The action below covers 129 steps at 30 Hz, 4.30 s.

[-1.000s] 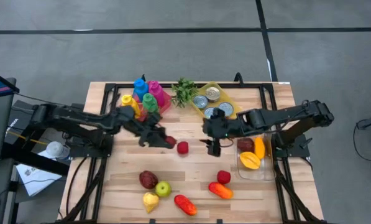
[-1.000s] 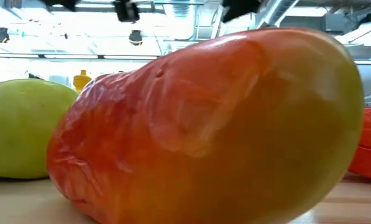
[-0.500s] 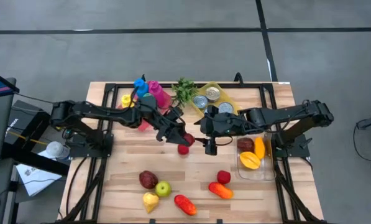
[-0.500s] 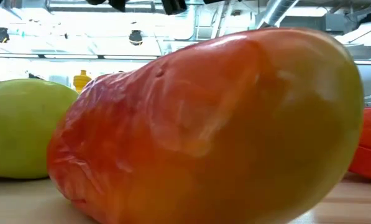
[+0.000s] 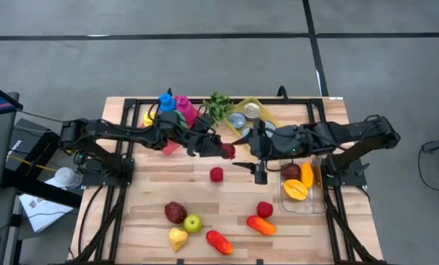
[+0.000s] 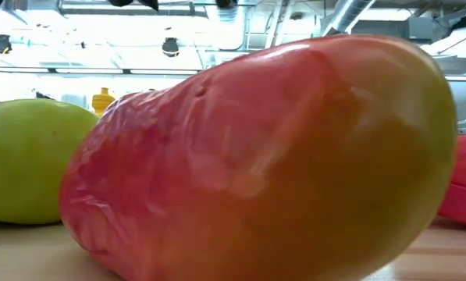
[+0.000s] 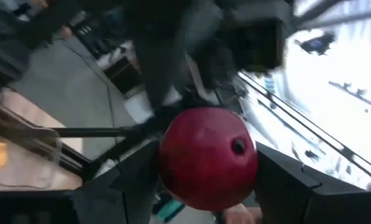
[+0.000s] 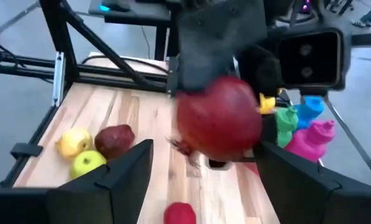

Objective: Pick & Place Food Item
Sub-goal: Put the pomegranate into the transparent bin, then put the top red apple into the transparent bin

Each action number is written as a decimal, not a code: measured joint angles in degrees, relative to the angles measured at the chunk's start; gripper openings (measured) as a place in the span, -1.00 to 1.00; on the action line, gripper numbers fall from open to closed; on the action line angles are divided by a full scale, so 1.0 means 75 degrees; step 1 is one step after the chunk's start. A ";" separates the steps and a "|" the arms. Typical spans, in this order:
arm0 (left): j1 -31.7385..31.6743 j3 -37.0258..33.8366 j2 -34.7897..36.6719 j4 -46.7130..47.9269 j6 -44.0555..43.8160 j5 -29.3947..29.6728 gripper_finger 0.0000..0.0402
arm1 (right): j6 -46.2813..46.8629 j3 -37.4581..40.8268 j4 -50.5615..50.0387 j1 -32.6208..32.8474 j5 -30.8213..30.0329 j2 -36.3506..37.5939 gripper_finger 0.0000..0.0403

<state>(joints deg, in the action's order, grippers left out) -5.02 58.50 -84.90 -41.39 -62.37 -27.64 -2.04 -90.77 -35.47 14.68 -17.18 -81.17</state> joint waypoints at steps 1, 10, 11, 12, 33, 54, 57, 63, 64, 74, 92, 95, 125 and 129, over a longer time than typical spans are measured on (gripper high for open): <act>-0.0008 -0.0010 -0.0016 0.0022 0.0009 0.0054 0.09 | 0.0010 -0.0010 -0.0024 0.0000 -0.0011 0.0001 0.37; 0.0001 -0.0015 -0.0009 -0.0013 0.0021 0.0520 0.09 | 0.0009 -0.0030 0.0422 -0.0038 -0.0043 0.0015 0.37; 0.0000 -0.0015 -0.0009 -0.0036 0.0020 0.0544 0.09 | 0.0009 -0.0030 0.0418 -0.0061 -0.0052 0.0006 0.37; -0.0001 -0.0015 -0.0009 -0.0080 0.0020 0.0575 0.09 | 0.0004 -0.0030 0.0441 -0.0089 -0.0060 -0.0023 0.37; 0.0086 -0.0015 -0.0009 -0.0156 0.0026 0.0693 0.09 | -0.0646 -0.0019 0.0995 -0.0323 -0.0089 -0.0245 0.45; 0.0085 0.0000 -0.0004 -0.0131 0.0074 0.0244 0.09 | -0.0250 -0.0019 0.0787 -0.0173 -0.0072 -0.0176 -0.08; 0.0084 -0.0006 0.0035 -0.0155 0.0078 -0.0327 0.09 | 0.0251 -0.0019 0.0203 -0.0017 -0.0102 0.0224 -0.06; 0.0090 -0.0001 0.0229 0.0528 0.0743 -0.0990 0.09 | 0.2560 -0.0019 -0.2247 0.0344 -0.0118 0.0905 -0.11; 0.0090 -0.0009 0.0261 0.0860 0.0985 -0.0967 0.09 | 0.3313 -0.0019 -0.2988 0.0416 -0.0121 0.1017 -0.09; 0.0082 -0.0015 0.0271 0.4164 0.3131 0.0884 0.09 | 0.8390 0.1566 -0.6526 0.1290 0.0239 0.1105 -0.02; 0.0152 -0.0008 -0.0333 0.5316 0.5066 0.2173 0.41 | 1.0268 0.5533 -0.6023 0.1303 0.1696 0.1122 0.15; 0.0189 -0.0009 -0.0709 0.5419 0.5343 0.2133 0.44 | 1.0268 0.5542 -0.6021 0.1312 0.1798 0.1125 0.22; 0.0513 -0.1404 -0.2499 0.4262 0.7944 0.2937 0.68 | 1.0007 0.5542 -0.5502 0.1291 0.1896 0.1128 0.55; 0.0651 -0.1395 -0.2794 0.4236 0.7830 0.3179 0.65 | 0.9868 0.5542 -0.5325 0.1291 0.1918 0.1128 0.55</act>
<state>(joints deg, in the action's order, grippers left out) -0.14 48.04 -105.85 -9.62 -3.65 -3.80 71.96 -49.21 -75.41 24.36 -2.80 -72.71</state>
